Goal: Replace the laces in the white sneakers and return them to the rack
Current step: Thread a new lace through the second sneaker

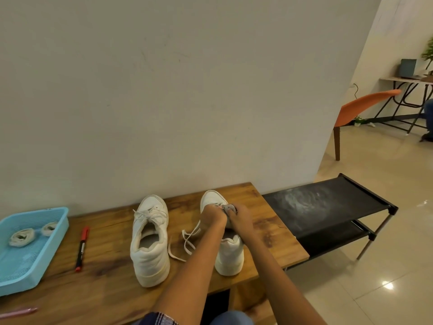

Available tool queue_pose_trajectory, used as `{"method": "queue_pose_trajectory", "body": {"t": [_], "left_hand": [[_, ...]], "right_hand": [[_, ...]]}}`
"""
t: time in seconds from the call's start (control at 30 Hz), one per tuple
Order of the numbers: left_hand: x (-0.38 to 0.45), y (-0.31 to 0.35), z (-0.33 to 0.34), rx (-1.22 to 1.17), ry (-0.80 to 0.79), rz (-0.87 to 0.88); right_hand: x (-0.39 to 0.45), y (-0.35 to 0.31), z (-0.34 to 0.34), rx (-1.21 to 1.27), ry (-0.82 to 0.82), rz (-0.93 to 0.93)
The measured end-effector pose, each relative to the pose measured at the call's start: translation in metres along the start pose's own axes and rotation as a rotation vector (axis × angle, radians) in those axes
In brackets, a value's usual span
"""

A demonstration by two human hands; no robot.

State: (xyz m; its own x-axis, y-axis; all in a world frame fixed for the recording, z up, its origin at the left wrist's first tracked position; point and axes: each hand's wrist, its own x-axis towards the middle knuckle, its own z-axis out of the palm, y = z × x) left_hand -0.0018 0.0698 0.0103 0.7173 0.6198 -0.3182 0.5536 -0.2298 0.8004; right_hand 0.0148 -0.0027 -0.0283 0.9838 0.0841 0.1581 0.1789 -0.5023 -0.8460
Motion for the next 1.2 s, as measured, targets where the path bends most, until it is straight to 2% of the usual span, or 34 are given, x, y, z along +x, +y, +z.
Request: {"method": "queue_pose_trajectory", "body": {"t": [0.3,0.53,0.77,0.87,0.93,1.0,1.1,1.13,1.17,1.2], "left_hand": [[0.002,-0.007,0.004,0.049,-0.007,0.14],[-0.001,-0.01,0.0,-0.021,0.016,0.21],[0.006,-0.012,0.002,-0.019,0.006,0.226],[0.005,-0.013,0.004,-0.006,0.012,0.245],[0.004,-0.013,0.004,-0.086,0.051,0.263],[0.004,-0.013,0.002,-0.238,0.127,0.26],[0.006,-0.012,-0.002,-0.328,0.293,0.203],[0.007,-0.012,-0.002,-0.324,0.33,0.172],[0.008,-0.012,-0.001,-0.307,0.344,0.141],[0.01,-0.012,0.0,-0.29,0.338,0.116]], "right_hand": [[-0.005,-0.001,0.0,0.026,-0.03,0.016],[0.008,-0.006,-0.019,0.293,-0.1,0.158],[0.023,-0.011,-0.023,0.102,-0.287,0.228],[0.023,-0.011,-0.022,-0.059,-0.311,0.215],[0.024,-0.011,-0.023,-0.057,-0.256,0.239],[0.029,-0.018,-0.032,0.215,-0.078,0.329],[0.044,-0.04,-0.066,1.089,0.266,0.445],[0.047,-0.048,-0.079,1.252,0.317,0.411],[0.048,-0.055,-0.089,1.251,0.33,0.35],[0.049,-0.061,-0.096,1.104,0.311,0.278]]}}
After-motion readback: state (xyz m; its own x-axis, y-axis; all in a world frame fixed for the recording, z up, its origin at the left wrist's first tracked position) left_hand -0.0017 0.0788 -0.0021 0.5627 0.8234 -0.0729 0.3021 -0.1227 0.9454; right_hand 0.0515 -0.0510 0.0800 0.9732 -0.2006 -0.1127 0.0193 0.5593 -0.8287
